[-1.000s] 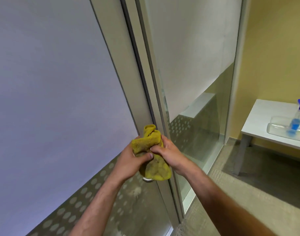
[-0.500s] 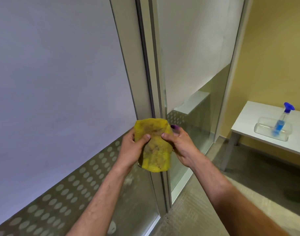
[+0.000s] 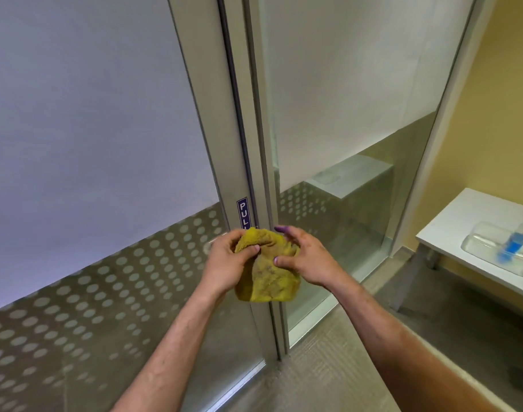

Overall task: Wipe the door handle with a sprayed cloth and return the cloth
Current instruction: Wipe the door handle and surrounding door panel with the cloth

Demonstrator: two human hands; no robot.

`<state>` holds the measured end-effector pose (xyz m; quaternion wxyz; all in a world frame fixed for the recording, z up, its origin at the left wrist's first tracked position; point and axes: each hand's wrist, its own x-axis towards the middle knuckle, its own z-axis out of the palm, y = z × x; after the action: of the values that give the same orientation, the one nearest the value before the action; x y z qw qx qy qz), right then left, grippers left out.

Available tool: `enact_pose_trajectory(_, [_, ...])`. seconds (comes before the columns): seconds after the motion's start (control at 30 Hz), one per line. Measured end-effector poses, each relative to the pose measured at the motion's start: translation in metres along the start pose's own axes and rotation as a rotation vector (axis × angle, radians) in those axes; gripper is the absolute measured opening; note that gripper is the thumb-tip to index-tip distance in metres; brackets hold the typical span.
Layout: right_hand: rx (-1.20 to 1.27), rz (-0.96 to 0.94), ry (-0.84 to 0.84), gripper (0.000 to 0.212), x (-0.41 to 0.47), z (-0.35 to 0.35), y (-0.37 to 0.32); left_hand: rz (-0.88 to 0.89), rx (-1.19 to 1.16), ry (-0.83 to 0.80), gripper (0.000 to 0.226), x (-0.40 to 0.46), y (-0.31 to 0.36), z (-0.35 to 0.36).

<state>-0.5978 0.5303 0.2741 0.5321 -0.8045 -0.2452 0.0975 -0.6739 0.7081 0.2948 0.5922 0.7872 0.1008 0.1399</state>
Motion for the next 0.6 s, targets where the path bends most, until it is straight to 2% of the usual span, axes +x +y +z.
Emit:
enact_pose_trajectory(0.07, [-0.087, 0.005, -0.025, 0.061, -0.005, -0.017, 0.011, -0.013, 0.098, 0.064, 0.02, -0.005, 0.004, 0.023])
enact_pose_trajectory(0.13, [-0.117, 0.027, -0.041, 0.051, -0.01, -0.03, 0.022, -0.026, 0.215, 0.121, 0.026, -0.011, 0.006, 0.041])
enact_pose_trajectory(0.2, [-0.149, 0.009, -0.043, 0.048, -0.015, -0.04, 0.028, -0.03, 0.225, 0.122, 0.025, -0.02, 0.01, 0.055])
enact_pose_trajectory(0.3, [-0.24, -0.035, -0.109, 0.068, -0.017, -0.054, 0.033, -0.04, 0.215, 0.096, 0.015, -0.029, 0.02, 0.069])
enact_pose_trajectory(0.4, [-0.066, -0.031, -0.254, 0.086, -0.016, -0.069, 0.04, -0.06, 0.196, 0.059, 0.016, -0.031, 0.029, 0.075])
enact_pose_trajectory(0.47, [0.142, -0.041, -0.314, 0.072, -0.011, -0.076, 0.046, -0.038, 0.246, 0.016, 0.018, -0.027, 0.032, 0.075])
enact_pose_trajectory(0.53, [0.234, -0.026, -0.287, 0.039, -0.005, -0.078, 0.052, 0.035, 0.366, 0.026, 0.015, -0.02, 0.033, 0.073])
enact_pose_trajectory(0.6, [0.332, -0.005, -0.286, 0.015, -0.001, -0.079, 0.057, 0.058, 0.332, 0.015, 0.011, -0.012, 0.034, 0.073])
